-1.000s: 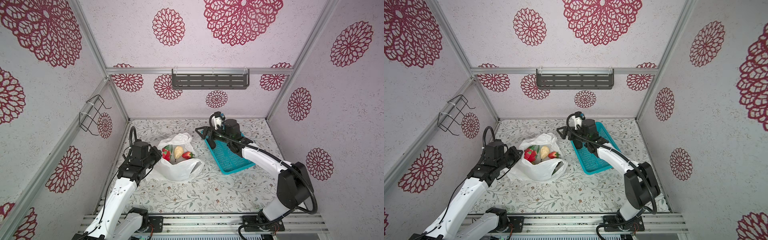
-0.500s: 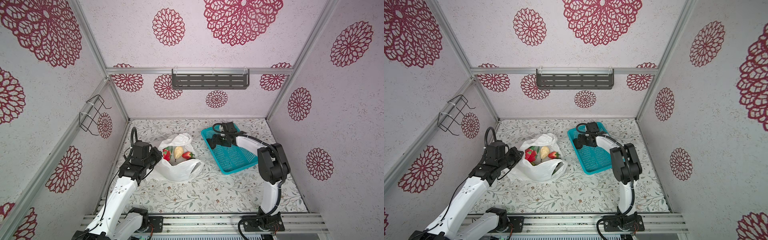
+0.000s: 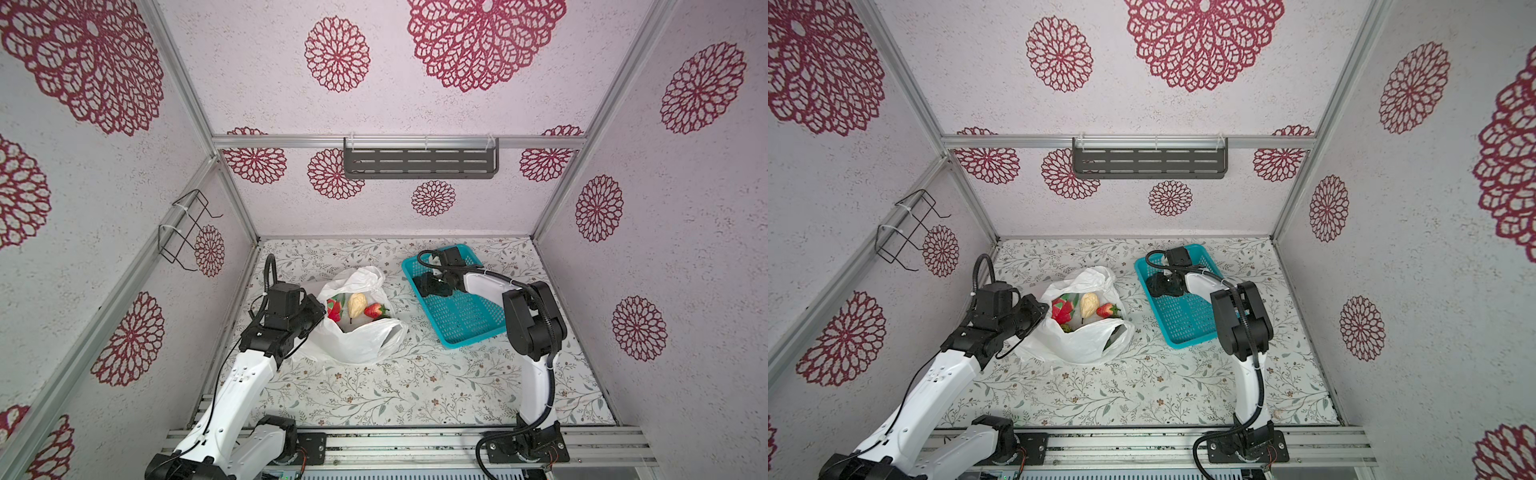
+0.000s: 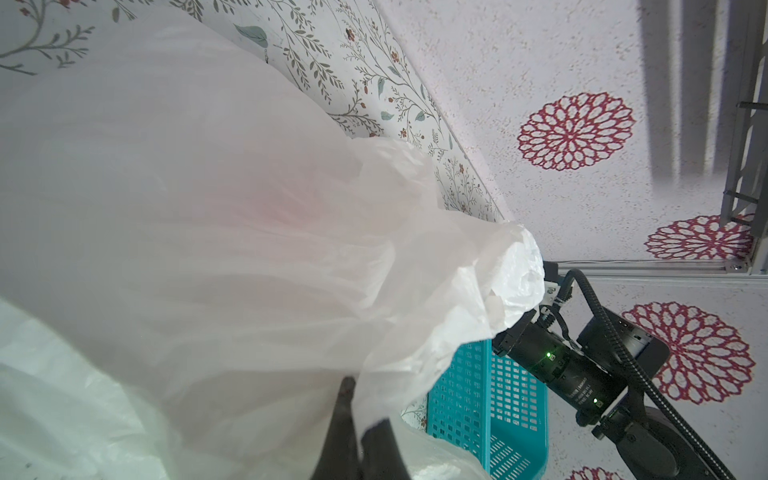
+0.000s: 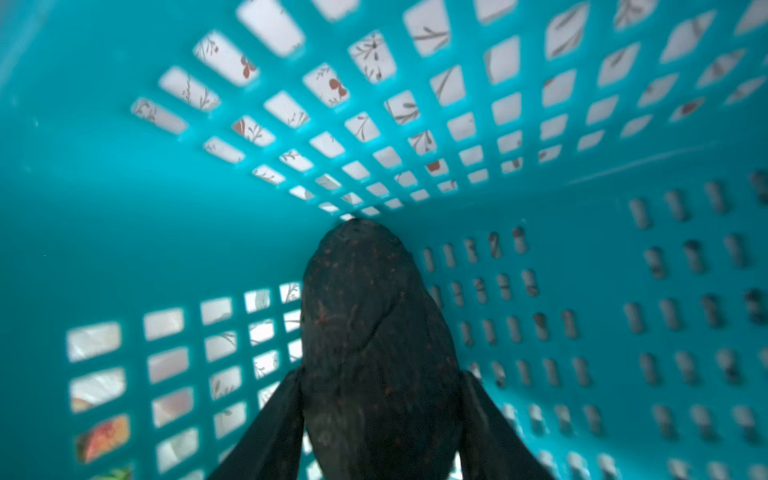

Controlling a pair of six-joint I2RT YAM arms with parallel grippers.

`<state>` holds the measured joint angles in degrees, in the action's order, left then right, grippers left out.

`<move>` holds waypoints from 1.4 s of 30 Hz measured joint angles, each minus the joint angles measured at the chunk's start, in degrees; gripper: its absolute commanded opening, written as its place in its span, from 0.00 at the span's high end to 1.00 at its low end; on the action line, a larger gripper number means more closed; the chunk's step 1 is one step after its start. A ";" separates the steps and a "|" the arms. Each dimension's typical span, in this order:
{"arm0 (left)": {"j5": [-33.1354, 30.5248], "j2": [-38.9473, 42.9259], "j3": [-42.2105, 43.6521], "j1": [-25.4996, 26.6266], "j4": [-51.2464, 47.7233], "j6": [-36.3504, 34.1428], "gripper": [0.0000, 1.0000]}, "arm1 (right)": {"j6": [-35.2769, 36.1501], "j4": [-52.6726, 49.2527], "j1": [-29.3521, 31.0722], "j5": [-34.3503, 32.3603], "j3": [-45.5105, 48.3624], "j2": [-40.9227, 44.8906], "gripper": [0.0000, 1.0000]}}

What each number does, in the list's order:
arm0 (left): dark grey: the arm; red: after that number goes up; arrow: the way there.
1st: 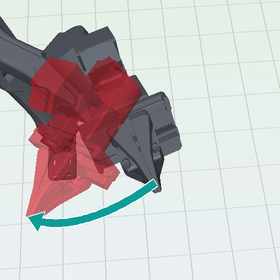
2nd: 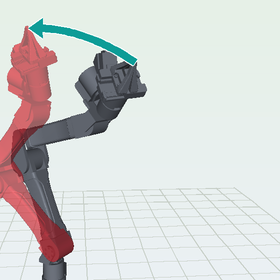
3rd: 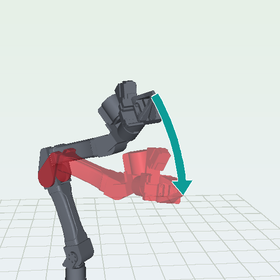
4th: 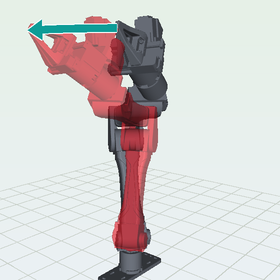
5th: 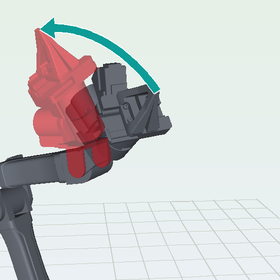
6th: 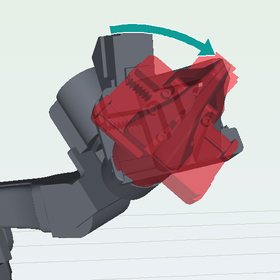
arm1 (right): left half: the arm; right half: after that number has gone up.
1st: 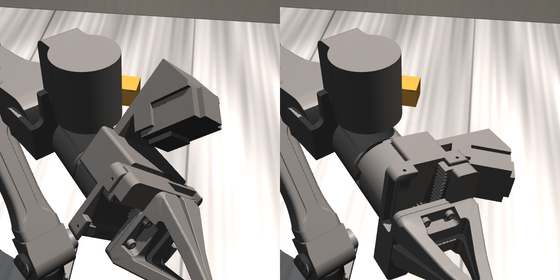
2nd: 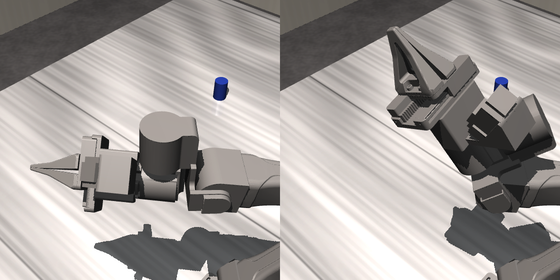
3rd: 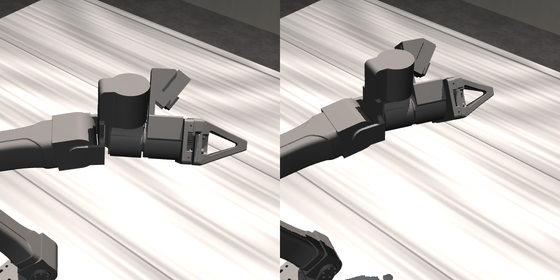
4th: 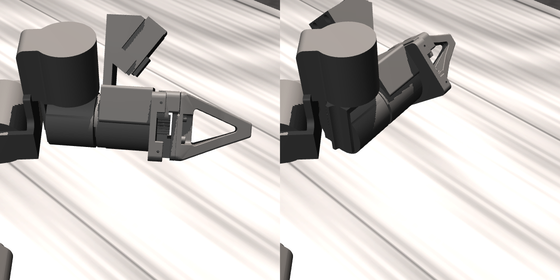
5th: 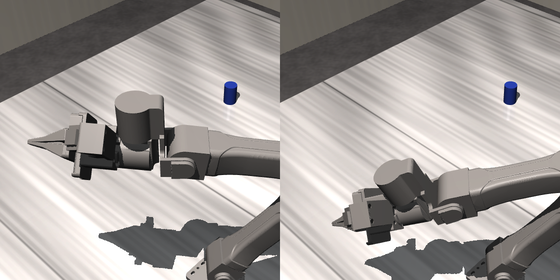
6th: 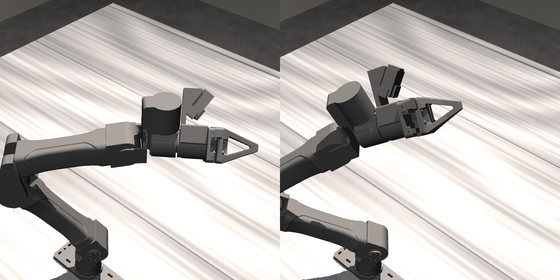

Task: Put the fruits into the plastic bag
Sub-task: 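Move the right gripper to the basket and grasp the dark avocado, then carry the dark avocado into the bag with the right gripper and release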

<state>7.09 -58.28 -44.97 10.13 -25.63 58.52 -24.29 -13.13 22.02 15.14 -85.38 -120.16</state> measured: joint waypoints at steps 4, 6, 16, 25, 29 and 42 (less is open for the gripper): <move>-0.02 -0.13 0.00 0.00 0.00 -0.02 1.00 | -0.17 0.79 0.00 -0.42 0.50 0.26 0.72; -0.02 -0.31 0.00 0.00 0.00 0.00 1.00 | -0.13 1.57 0.00 -1.46 1.92 1.38 0.73; 0.81 -1.64 0.00 0.00 0.44 -0.07 1.00 | 2.95 3.87 0.79 1.97 10.64 22.64 0.72; 1.77 -2.12 0.00 0.15 1.44 -0.61 1.00 | 10.05 0.15 13.73 15.15 5.46 20.55 0.69; 2.21 -2.12 0.00 0.90 1.92 -1.07 1.00 | 11.91 -3.67 20.39 17.66 -0.22 10.99 0.68; 2.45 -2.10 -0.02 2.12 2.19 -1.31 1.00 | 5.42 -1.81 23.26 9.46 -28.41 -11.58 0.30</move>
<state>9.54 -60.38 -44.99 12.25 -23.44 57.21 -18.87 -14.94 45.28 24.60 -113.80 -131.74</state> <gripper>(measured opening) 0.043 0.628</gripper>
